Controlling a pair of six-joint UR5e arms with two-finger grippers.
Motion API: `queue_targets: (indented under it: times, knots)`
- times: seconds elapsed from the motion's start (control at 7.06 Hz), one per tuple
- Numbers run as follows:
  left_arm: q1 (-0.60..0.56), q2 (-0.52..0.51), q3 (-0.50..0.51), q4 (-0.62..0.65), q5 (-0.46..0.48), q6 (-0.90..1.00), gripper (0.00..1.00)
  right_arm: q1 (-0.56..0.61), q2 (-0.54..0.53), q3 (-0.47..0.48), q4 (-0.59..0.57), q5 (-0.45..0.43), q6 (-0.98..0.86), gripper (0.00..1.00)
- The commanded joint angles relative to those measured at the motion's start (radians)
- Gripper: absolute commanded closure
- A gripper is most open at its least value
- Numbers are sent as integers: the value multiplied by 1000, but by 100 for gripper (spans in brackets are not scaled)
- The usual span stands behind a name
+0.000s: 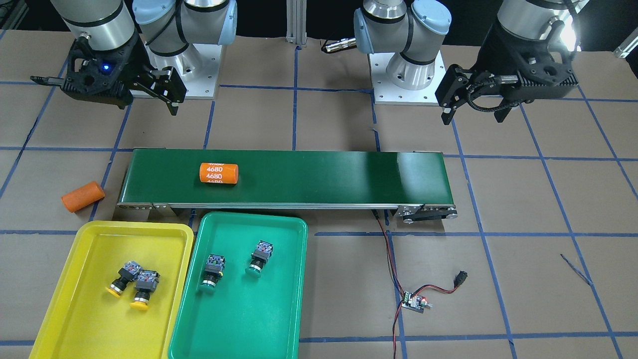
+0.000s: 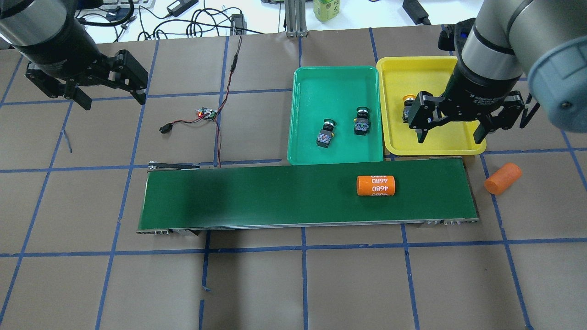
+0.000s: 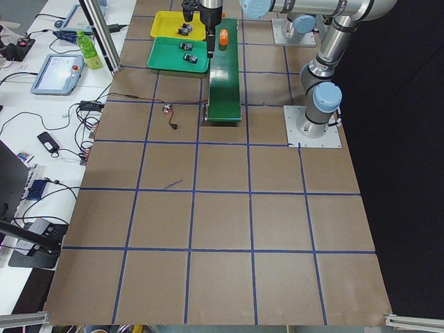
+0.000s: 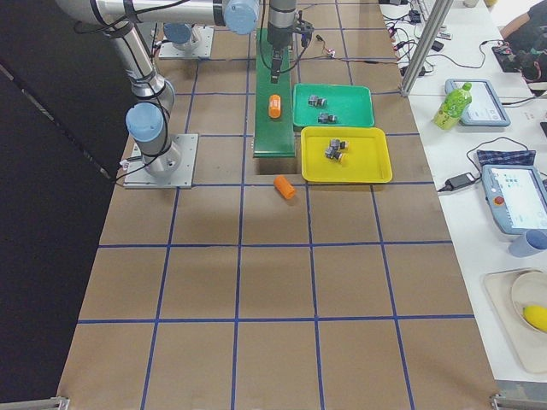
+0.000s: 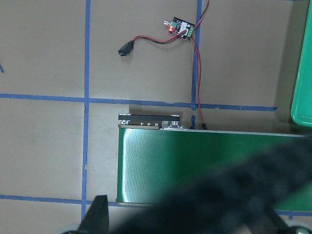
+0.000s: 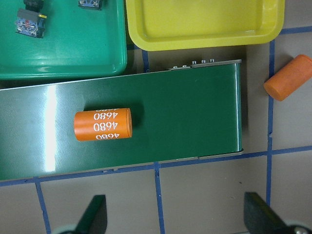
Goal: Sort buttons by color to trays
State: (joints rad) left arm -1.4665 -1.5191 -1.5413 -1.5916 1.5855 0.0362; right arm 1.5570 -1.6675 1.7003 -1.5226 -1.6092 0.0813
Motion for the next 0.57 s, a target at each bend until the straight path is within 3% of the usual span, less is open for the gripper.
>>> queue_targets:
  times: [0.0, 0.43]
  knots:
    - [0, 5, -5, -1, -1, -5, 0, 0, -20, 33, -11, 0, 0, 0]
    - [0, 4, 6, -2, -1, -9, 0, -5, -18, 32, -10, 0, -14, 0]
